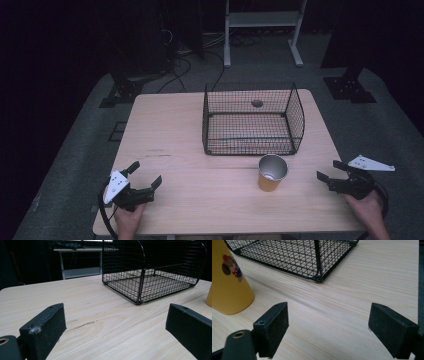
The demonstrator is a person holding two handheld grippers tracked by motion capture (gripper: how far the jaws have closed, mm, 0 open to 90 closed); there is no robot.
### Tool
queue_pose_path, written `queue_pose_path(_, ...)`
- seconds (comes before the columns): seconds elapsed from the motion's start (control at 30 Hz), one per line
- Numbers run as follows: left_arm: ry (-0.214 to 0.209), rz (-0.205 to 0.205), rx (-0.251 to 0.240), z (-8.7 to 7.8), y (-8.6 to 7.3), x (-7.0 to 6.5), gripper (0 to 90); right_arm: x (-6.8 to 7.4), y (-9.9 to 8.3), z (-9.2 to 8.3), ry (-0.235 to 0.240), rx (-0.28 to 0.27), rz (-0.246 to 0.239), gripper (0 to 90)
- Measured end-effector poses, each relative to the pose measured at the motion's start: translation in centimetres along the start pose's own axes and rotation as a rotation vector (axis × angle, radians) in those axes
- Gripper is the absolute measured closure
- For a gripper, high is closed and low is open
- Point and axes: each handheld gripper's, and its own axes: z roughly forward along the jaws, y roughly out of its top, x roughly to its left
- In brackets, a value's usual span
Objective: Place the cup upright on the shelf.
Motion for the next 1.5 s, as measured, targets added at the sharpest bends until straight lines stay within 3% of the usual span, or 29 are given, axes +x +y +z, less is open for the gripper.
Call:
queue_pose_path(0.2, -0.005, 0.000, -0.001, 0.0, 0.0, 0.0, 2.2, 0.4, -0.1, -0.3, 0.004, 0.000, -0.013, 15.5)
queue_pose_path(0.4, -0.011, 0.006, -0.004, 0.0, 0.0, 0.0, 2.2, 2.0, -0.4, -0.6, 0.029, -0.015, -0.041, 13.8)
queue_pose_path(0.87, -0.011, 0.005, -0.004, 0.0, 0.0, -0.1, 2.2, 6.2, 0.3, -0.5, 0.137, -0.024, -0.112, 10.4)
queue_pose_path(1.5, -0.012, 0.002, -0.008, 0.0, 0.0, 0.0, 2.2, 10.0, 1.5, 1.0, 0.194, -0.019, -0.199, 9.0)
